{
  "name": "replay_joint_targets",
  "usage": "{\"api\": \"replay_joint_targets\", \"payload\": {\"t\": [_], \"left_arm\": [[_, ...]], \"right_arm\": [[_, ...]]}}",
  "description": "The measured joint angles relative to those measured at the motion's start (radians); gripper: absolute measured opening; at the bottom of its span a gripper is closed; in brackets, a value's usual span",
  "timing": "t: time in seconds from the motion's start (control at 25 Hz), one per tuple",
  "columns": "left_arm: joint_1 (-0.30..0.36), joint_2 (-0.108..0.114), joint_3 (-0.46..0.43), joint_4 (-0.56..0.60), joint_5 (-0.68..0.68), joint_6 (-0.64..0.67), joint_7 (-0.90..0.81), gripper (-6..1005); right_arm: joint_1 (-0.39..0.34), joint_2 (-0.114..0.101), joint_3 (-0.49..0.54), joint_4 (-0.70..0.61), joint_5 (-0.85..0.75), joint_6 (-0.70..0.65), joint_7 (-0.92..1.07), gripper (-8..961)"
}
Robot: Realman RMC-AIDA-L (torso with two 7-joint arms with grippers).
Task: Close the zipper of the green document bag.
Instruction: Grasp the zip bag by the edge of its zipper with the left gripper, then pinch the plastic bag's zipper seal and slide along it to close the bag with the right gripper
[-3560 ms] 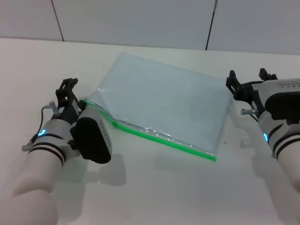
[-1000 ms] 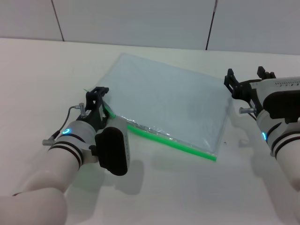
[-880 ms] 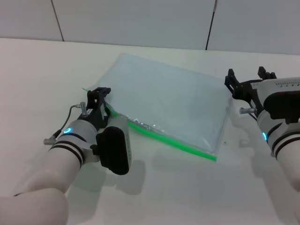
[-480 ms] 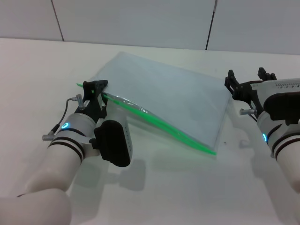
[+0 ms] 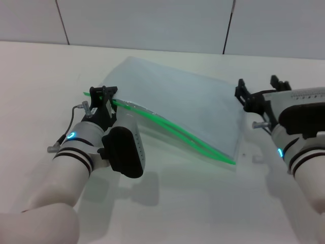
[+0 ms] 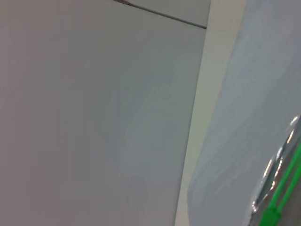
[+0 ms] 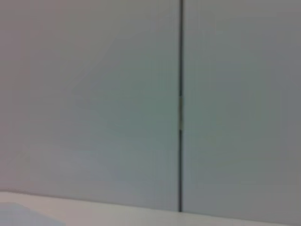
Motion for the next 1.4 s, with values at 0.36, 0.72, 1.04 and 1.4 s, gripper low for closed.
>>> {"api": "replay_joint_targets", "payload": {"t": [0.36,0.72,1.04,1.4], "left_arm": [[0.003,0.003,0.007,0.013,0.017,-0.063,-0.045,52],[0.015,0.003,0.008,0.025,0.110,-0.103,-0.065,52],[0.024,0.002,0.008,0.025,0.151,-0.119,-0.059,52],[0.030,0.001,0.010,0.027,0.220,-0.122,-0.056,53]], "right_arm": [[-0.014,-0.006,-0.089,-0.074,-0.151,-0.003,0.000,819],[-0.016,-0.010,-0.126,-0.111,-0.258,-0.019,0.000,819],[-0.017,-0.010,-0.139,-0.139,-0.380,-0.053,0.000,816],[-0.008,-0.010,-0.156,-0.146,-0.431,-0.075,0.000,798]]}}
